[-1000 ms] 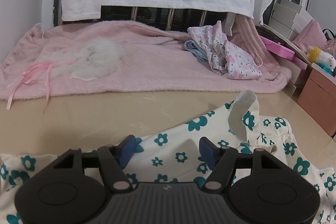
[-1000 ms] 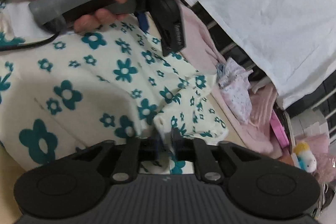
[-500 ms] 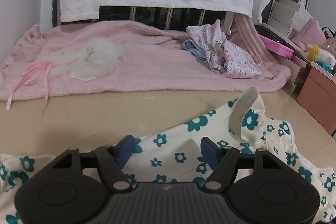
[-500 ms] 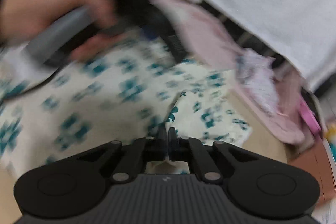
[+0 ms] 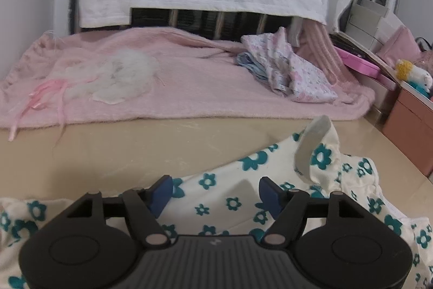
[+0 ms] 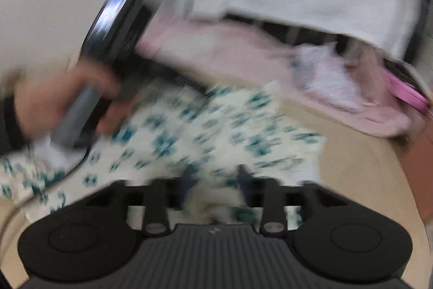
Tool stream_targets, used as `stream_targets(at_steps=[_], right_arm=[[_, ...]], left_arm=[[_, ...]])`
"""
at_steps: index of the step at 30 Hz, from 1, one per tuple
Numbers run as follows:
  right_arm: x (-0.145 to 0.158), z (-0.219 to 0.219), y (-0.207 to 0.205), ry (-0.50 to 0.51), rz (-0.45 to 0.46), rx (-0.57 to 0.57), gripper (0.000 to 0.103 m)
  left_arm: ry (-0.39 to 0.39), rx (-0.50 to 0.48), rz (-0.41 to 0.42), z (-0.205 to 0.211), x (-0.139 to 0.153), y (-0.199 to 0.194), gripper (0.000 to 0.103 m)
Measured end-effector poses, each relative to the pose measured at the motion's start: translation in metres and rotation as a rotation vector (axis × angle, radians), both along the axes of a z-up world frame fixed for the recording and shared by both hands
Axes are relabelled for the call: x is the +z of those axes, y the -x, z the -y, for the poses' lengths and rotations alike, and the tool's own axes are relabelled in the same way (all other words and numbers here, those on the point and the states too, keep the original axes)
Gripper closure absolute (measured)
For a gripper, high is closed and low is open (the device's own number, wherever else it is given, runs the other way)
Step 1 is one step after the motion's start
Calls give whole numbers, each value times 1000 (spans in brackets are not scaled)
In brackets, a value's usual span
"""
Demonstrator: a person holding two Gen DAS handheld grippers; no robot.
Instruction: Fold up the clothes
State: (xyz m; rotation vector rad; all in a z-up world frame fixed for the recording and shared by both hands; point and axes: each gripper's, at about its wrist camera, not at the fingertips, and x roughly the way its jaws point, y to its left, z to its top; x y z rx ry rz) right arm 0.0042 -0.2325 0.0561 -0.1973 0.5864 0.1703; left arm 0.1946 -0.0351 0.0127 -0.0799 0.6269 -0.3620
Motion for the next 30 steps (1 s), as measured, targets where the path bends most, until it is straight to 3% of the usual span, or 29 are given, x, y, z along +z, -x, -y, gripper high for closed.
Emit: stream_targets(at_steps=[2, 5, 8, 9, 10, 11, 12, 15, 17, 20, 21, 24, 25, 26, 27, 29, 30], right_arm=[[-3, 32, -4, -7, -16, -116, 67], [-12, 61, -11, -75, -55, -142, 70], [-15, 73, -18, -128, -44, -107, 70], [-17, 76, -24, -130, -42, -103, 70], [-20, 79, -30, -131, -40, -100, 70], [-23, 80, -36, -129, -58, -99, 70], [-28, 81, -41, -126, -79, -99, 74], [-38, 82, -47, -126, -121, -94, 102], [-36, 84, -41, -123, -129, -148, 103], [-28, 93, -22, -119, -108, -281, 103], [-27, 95, -17, -100, -105, -315, 103], [-23, 104, -15, -144, -79, -269, 93], [-21, 107, -14, -160, -70, -251, 73], [-20, 110, -14, -177, -61, -234, 63], [-21, 111, -14, -175, -66, -233, 60], [-23, 113, -13, -166, -80, -237, 75], [-24, 114, -13, -161, -87, -239, 98]], left_arm=[[52, 1, 34, -4, 10, 7, 43], [166, -200, 157, -4, 36, 34, 47], [118, -428, 196, 21, 32, 57, 51], [89, -466, 182, 30, 27, 59, 61], [56, -478, 161, 36, 22, 59, 75], [23, -490, 140, 42, 16, 58, 80], [-10, -502, 119, 48, 11, 58, 81], [-91, -517, 54, 63, -2, 54, 84], [-88, -478, 16, 59, -4, 46, 84], [-99, -475, 23, 59, -4, 47, 84], [-116, -475, 33, 61, -3, 49, 83], [-120, -474, 36, 61, -2, 50, 83], [-111, -474, 31, 60, -3, 49, 83], [-101, -474, 25, 59, -3, 48, 83], [-96, -474, 22, 58, -3, 48, 83], [-95, -474, 21, 59, -3, 48, 83], [-93, -474, 20, 59, -4, 48, 83]])
